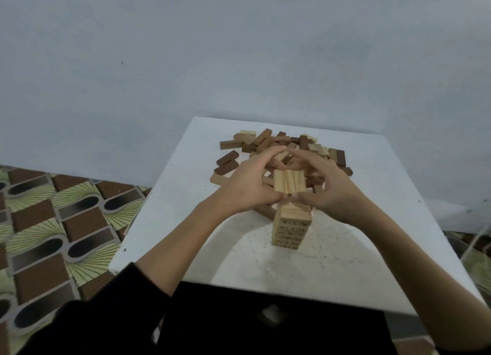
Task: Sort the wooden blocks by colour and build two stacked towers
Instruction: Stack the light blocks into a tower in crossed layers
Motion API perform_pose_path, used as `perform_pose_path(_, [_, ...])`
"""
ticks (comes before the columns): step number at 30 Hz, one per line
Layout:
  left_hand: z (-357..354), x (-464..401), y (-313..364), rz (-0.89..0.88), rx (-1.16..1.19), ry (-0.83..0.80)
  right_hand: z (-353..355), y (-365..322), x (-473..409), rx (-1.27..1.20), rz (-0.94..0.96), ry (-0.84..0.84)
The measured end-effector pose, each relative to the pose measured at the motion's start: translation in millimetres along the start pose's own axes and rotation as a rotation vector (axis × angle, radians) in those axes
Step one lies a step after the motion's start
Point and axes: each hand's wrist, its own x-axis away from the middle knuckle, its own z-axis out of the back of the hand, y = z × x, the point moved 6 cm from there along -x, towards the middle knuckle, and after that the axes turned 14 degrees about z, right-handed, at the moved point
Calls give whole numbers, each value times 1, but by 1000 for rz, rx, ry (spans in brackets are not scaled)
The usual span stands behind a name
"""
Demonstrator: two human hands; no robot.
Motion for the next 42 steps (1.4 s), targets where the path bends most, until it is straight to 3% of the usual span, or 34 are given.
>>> perform_pose_path(12, [-30, 8, -7, -3, -136, -111, -1, 11, 35, -45, -57, -38])
perform_pose_path(42, [-40, 9, -10, -34, -118, -98, -7, 18, 35, -26, -14, -109])
